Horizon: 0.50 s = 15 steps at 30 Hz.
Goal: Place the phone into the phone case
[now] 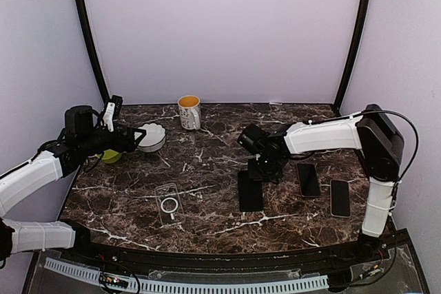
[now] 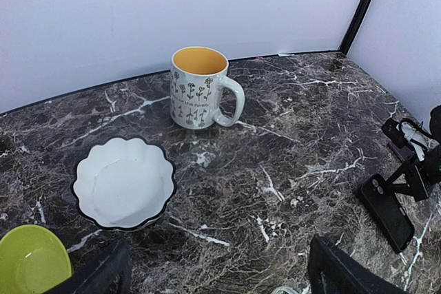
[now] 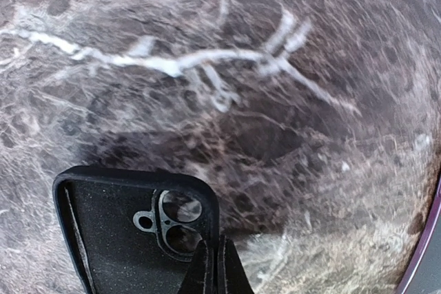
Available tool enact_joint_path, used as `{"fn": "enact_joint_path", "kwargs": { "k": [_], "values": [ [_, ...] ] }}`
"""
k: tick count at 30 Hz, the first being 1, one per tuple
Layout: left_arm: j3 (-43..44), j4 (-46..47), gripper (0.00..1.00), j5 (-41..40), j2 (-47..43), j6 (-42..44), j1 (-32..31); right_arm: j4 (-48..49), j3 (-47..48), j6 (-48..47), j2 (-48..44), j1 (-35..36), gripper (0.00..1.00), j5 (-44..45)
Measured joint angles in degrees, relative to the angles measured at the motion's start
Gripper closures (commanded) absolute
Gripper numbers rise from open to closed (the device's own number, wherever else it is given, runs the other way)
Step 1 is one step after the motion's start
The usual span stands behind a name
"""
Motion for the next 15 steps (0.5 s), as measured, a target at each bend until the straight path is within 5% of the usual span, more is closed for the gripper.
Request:
{"fn": "enact_joint_path", "kwargs": {
  "k": [3, 6, 9, 15],
  "values": [
    [-0.02, 0.0, 0.09, -0.02, 0.0, 0.02, -0.02, 0.13, 1.03, -2.12, 0.35, -0.11, 0.86, -0.2],
    [-0.02, 0.0, 0.09, -0.04, 0.0, 0.04, -0.02, 0.26, 1.49, -3.96, 0.37, -0.37, 0.45, -0.72],
    [-0.02, 0.0, 0.09, -0.13, 0.0, 0.07, -0.02, 0.2, 1.66, -5.14, 0.37, -0.87, 0.18, -1.2],
    [-0.02, -0.02, 0.09, -0.2, 0.0, 0.22, -0.07, -3.28, 1.03, -7.98, -3.72, -2.97, 0.02, 2.08]
  ]
}}
